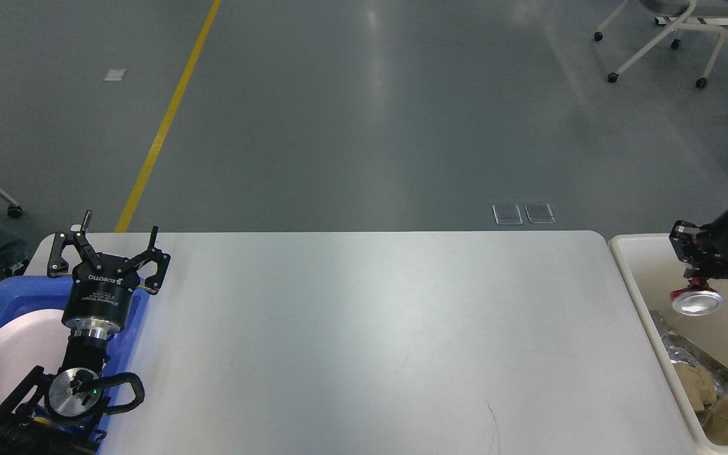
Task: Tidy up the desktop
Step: 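Carry the red wrapped item into the white bin and release it, then raise the right gripper out of the white bin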
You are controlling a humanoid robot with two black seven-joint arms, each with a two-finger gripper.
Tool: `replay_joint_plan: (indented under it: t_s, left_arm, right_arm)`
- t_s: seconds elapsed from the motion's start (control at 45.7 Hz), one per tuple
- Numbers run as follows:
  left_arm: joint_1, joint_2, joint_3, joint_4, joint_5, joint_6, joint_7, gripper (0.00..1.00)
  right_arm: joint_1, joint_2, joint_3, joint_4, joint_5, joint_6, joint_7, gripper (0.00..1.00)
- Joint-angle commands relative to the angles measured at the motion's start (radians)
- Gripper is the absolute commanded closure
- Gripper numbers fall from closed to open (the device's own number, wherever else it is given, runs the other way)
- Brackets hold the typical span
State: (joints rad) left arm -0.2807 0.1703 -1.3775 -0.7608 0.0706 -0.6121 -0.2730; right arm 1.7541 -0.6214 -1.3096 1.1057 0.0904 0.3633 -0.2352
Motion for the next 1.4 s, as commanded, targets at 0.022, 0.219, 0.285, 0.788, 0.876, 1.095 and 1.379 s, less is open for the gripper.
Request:
replay_joint_plan:
  t_s: [0.022,0.219,0.285,0.788,0.876,1.095,1.379]
  left_arm:
    - [0.000,0.000,0.000,0.000,0.000,0.000,0.000,0.04]
    - [0.000,0.000,0.000,0.000,0.000,0.000,0.000,0.04]
    - [0.000,0.000,0.000,0.000,0.000,0.000,0.000,0.04]
    - [0.000,0.000,0.000,0.000,0.000,0.000,0.000,0.04]
    - [0.000,0.000,0.000,0.000,0.000,0.000,0.000,0.04]
    - [0.000,0.000,0.000,0.000,0.000,0.000,0.000,0.04]
    - [0.000,0.000,0.000,0.000,0.000,0.000,0.000,0.04]
  right_arm:
    - [-0.355,-0.032,0.173,-0.269,-0.015,-0.112,0.002,1.00]
    - [-0.803,0.092,0.384,-0.639,-0.017,-0.271,0.004,1.00]
    - [-0.927,0.172,0.404,-0.766,-0.020,-0.337,0.004,1.00]
    - [-1.151,0.332,0.394,-0.948,-0.024,-0.567,0.004,1.00]
    - [-1.156,0.332,0.398,-0.946,-0.024,-0.567,0.002,1.00]
    - [-1.162,0.333,0.400,-0.945,-0.023,-0.586,0.002,0.34]
    - [-1.148,0.325,0.401,-0.932,-0.024,-0.583,0.002,0.00]
